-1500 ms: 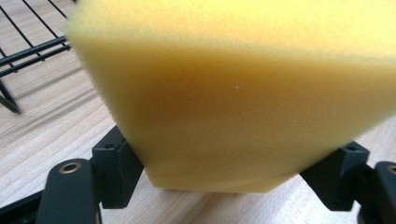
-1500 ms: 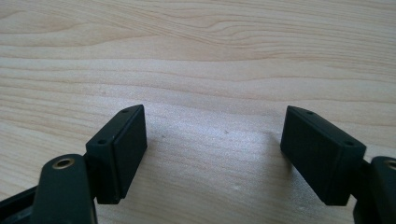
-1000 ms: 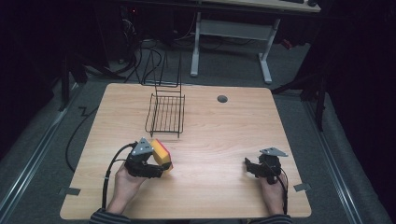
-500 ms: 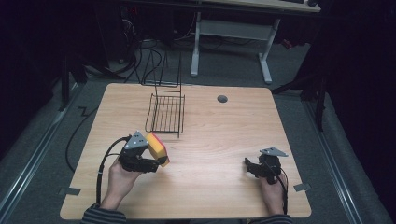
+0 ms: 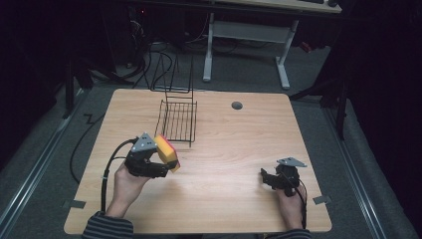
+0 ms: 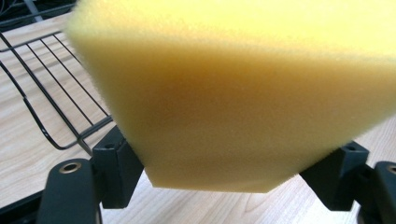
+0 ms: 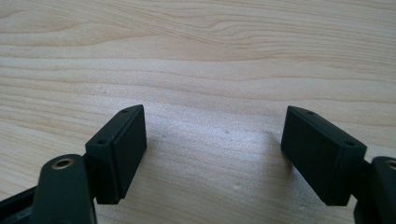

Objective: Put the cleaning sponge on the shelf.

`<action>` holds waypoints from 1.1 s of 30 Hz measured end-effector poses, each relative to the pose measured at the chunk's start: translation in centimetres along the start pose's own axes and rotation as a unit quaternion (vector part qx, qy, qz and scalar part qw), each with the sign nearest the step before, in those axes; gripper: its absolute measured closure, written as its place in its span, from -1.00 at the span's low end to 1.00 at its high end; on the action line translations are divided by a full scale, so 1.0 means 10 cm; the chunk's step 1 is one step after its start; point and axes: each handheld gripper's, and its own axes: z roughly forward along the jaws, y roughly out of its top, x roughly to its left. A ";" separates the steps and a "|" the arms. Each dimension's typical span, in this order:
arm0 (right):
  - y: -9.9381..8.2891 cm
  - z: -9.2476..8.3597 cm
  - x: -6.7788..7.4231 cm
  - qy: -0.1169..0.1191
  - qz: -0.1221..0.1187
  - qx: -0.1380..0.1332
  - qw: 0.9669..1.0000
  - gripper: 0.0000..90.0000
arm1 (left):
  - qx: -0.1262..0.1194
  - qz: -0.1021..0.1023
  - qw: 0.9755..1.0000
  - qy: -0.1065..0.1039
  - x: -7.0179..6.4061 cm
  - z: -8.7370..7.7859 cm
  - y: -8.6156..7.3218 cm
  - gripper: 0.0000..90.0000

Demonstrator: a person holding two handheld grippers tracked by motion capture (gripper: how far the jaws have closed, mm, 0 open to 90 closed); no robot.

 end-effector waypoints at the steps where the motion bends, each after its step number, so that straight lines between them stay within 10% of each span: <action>1: 0.00 0.00 0.00 0.000 0.000 0.000 1.000 -0.50 | 0.000 0.000 1.000 0.001 0.00 -0.01 0.02 -0.46; 33: 0.00 0.00 0.00 0.001 0.000 0.000 1.000 -0.50 | 0.004 -0.008 0.999 0.040 0.25 0.21 0.37 -0.46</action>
